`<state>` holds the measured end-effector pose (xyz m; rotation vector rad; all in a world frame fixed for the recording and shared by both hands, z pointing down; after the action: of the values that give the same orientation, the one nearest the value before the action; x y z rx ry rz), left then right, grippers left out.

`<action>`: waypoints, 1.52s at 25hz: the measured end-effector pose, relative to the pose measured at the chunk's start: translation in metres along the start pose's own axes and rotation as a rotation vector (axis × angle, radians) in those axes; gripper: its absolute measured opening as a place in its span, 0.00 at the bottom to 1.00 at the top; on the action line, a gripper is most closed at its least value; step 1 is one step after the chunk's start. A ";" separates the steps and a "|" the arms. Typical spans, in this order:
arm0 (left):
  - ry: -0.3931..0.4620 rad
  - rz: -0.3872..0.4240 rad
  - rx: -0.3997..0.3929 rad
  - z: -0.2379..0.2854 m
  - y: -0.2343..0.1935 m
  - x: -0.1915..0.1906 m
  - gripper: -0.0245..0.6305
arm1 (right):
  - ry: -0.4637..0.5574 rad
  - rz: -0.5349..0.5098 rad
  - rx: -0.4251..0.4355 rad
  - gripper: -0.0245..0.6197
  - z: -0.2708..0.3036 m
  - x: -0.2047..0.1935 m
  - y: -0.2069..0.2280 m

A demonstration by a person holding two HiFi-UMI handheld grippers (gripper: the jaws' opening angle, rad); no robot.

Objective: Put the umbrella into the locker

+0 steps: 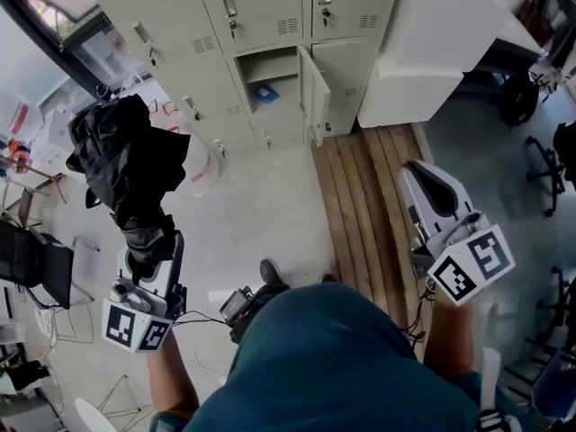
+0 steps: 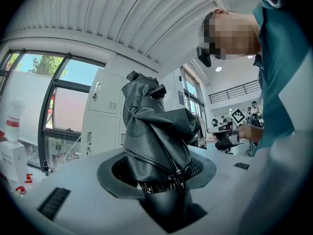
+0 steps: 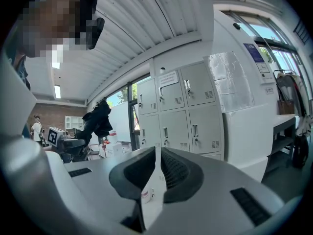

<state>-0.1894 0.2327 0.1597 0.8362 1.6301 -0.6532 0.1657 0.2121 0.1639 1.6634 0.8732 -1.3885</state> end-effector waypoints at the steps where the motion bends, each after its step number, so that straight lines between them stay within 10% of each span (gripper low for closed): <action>1: 0.001 -0.005 -0.007 0.002 -0.007 0.000 0.39 | -0.001 -0.002 -0.006 0.11 0.004 0.000 -0.003; 38: -0.014 -0.055 -0.221 0.052 -0.177 -0.054 0.39 | -0.062 -0.042 -0.196 0.11 0.135 -0.040 -0.073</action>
<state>-0.2959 0.0771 0.1983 0.6268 1.6825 -0.5051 0.0345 0.1242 0.1806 1.4548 0.9803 -1.3303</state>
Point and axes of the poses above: the fingertips, and each gripper's own axes: z forward along the fingers, y to its right, x out of its top, the point moved 1 cm from there along -z, backward along the fingers, and after that the axes turned 12 degrees about y, right-handed, at the moved point
